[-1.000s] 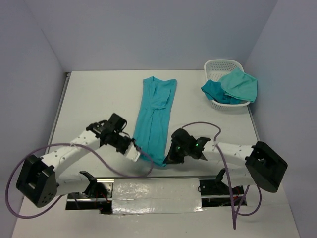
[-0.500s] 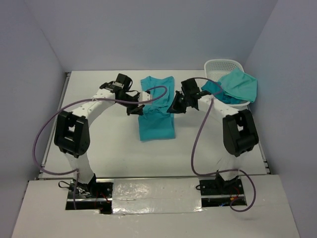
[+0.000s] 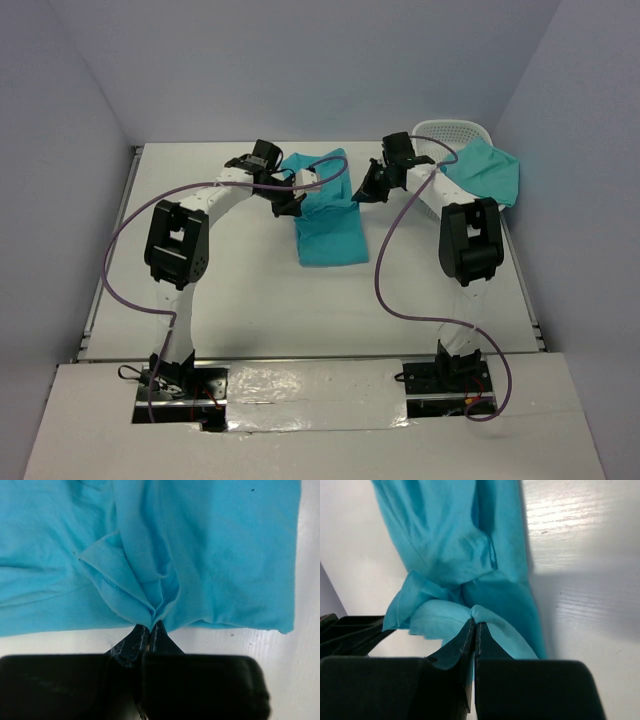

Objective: Fold and stack the t-shirts
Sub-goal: Fold the folded rectangular tshirt in 1/3 of the way

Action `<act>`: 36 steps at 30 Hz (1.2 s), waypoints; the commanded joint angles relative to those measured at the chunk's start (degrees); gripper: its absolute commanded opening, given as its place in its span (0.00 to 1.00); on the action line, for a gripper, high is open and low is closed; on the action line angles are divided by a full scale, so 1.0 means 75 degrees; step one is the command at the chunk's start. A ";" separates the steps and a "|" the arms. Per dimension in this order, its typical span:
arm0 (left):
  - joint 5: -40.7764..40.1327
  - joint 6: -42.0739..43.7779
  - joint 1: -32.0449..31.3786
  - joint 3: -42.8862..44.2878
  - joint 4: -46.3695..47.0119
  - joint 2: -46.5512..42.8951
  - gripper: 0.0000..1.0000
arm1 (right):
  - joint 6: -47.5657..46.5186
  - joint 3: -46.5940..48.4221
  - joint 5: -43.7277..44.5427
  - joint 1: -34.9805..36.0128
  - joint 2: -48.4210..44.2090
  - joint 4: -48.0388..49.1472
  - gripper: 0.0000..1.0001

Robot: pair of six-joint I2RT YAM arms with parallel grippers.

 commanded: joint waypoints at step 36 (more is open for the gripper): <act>-0.2221 -0.5413 0.0816 0.2239 0.2312 0.1447 0.64 | -0.1841 0.3355 0.0676 -0.0137 0.1690 -0.0655 0.44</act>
